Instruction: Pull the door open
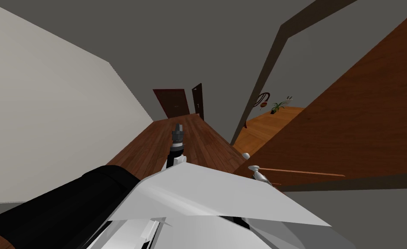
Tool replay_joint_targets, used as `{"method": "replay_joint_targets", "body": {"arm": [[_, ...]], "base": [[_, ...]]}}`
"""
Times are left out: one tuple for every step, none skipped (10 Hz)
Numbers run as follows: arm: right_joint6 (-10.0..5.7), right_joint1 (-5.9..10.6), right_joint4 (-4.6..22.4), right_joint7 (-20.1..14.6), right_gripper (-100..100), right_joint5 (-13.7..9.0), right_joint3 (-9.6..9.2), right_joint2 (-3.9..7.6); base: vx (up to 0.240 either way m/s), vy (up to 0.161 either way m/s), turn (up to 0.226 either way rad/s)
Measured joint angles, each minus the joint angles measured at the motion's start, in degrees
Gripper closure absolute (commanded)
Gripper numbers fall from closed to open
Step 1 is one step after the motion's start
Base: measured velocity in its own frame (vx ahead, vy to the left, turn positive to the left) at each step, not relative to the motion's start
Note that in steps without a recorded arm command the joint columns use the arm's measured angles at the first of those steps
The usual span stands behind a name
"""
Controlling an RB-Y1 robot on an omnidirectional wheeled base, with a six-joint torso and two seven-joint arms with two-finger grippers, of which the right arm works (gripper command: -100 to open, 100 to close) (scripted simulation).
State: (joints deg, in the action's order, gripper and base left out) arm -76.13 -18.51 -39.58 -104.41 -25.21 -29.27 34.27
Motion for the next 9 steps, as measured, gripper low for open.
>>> {"method": "replay_joint_targets", "body": {"arm": [[-1.09, -0.11, 0.95, -0.19, 100, 0.16, -0.21, -0.08], [-2.2, 0.15, 2.27, -0.41, 100, 0.36, -0.49, -0.32], [-3.79, 0.98, 4.93, -0.93, 100, 0.53, -0.7, -0.65], [-5.19, 0.96, 6.26, -1.34, 100, 0.63, -0.87, -0.58], [-6.46, 0.82, 7.23, -1.38, 100, 0.76, -1.05, -0.65], [-8.25, 1.96, 10.21, -1.74, 100, 1.01, -1.35, -1.32], [-9.02, 2.25, 11.14, -2.08, 100, 1.08, -1.48, -1.37], [-9.19, 2.41, 11.44, -2.01, 100, 1.1, -1.51, -1.59], [-7.57, 0.96, 8.06, -1.41, 100, 0.93, -1.39, -0.68]], "base": [[0.023, 0.05, 0.031], [0.03, 0.042, 0.023], [0.022, 0.03, 0.056], [0.012, 0.015, 0.056], [-0.003, 0.006, 0.031], [0.001, 0.008, 0.012], [0.0, -0.006, -0.009], [0.001, -0.009, -0.004], [0.006, -0.014, 0.047]]}}
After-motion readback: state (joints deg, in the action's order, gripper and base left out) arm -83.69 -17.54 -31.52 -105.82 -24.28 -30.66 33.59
